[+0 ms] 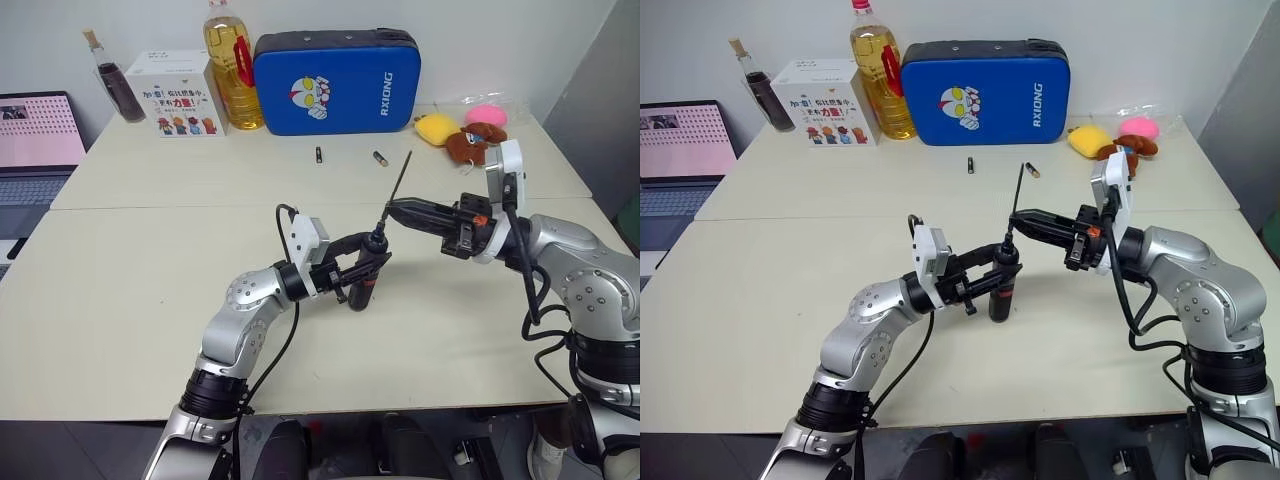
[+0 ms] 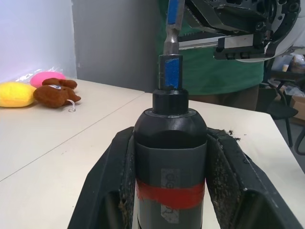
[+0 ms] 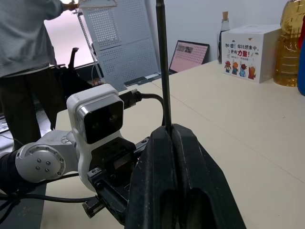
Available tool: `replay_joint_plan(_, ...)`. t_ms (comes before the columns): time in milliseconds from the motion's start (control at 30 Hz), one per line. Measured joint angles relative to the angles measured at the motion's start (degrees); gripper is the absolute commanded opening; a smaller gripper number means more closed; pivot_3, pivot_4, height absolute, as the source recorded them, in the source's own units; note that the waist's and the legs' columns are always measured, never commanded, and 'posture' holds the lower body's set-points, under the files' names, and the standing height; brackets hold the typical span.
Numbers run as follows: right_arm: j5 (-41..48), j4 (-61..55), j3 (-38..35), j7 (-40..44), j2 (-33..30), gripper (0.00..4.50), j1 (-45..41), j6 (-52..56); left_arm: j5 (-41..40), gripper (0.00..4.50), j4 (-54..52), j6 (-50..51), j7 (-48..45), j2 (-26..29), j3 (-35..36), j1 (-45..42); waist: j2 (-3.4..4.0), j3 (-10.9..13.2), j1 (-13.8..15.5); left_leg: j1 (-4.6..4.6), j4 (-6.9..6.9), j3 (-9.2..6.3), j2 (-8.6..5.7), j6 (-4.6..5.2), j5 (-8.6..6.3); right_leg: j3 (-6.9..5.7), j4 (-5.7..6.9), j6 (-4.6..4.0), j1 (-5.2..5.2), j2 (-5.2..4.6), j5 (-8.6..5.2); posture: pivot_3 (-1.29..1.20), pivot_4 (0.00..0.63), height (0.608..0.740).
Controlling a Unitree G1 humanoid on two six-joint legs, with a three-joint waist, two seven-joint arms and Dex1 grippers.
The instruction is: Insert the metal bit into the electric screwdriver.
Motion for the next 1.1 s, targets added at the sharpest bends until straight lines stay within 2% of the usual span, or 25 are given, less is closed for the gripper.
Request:
replay_joint_plan(267, -0.94, 1.14, 1.24, 1.75, -0.01, 0.03, -0.47, -1.59, 0.06, 1.68, 0.01, -0.18, -0.98, 0.24, -0.02, -0.01, 0.0, 0.0, 0.0, 0.21, -0.01, -0.03, 0.0, 0.01, -0.01, -0.01, -0.05, 0.0, 0.24, 0.03, 0.0, 0.0, 0.15, 0.74)
replay_joint_plan(700, -2.89, 4.01, 3.76, 13.47, -4.59, 0.03, -2.37, -4.92, 1.52, 1.68, 0.0, -3.87, -5.49, 2.33, -1.53, 0.28, 0.0, 0.0, 0.0, 0.68, -0.07, -0.01, 0.0, 0.04, -0.03, 0.0, -0.14, -0.01, 0.65, 0.08, -0.02, 0.0, 0.15, 0.74)
replay_joint_plan(1100, -4.36, 4.77, 4.26, 16.02, -5.51, 0.03, -3.12, -6.67, 1.8, 1.68, -0.04, -4.27, -5.5, 2.12, -1.78, 0.43, 0.0, 0.0, 0.01, 0.71, -0.07, -0.02, 0.01, 0.04, -0.03, 0.0, -0.14, -0.01, 0.68, 0.08, -0.02, 0.0, 0.15, 0.74)
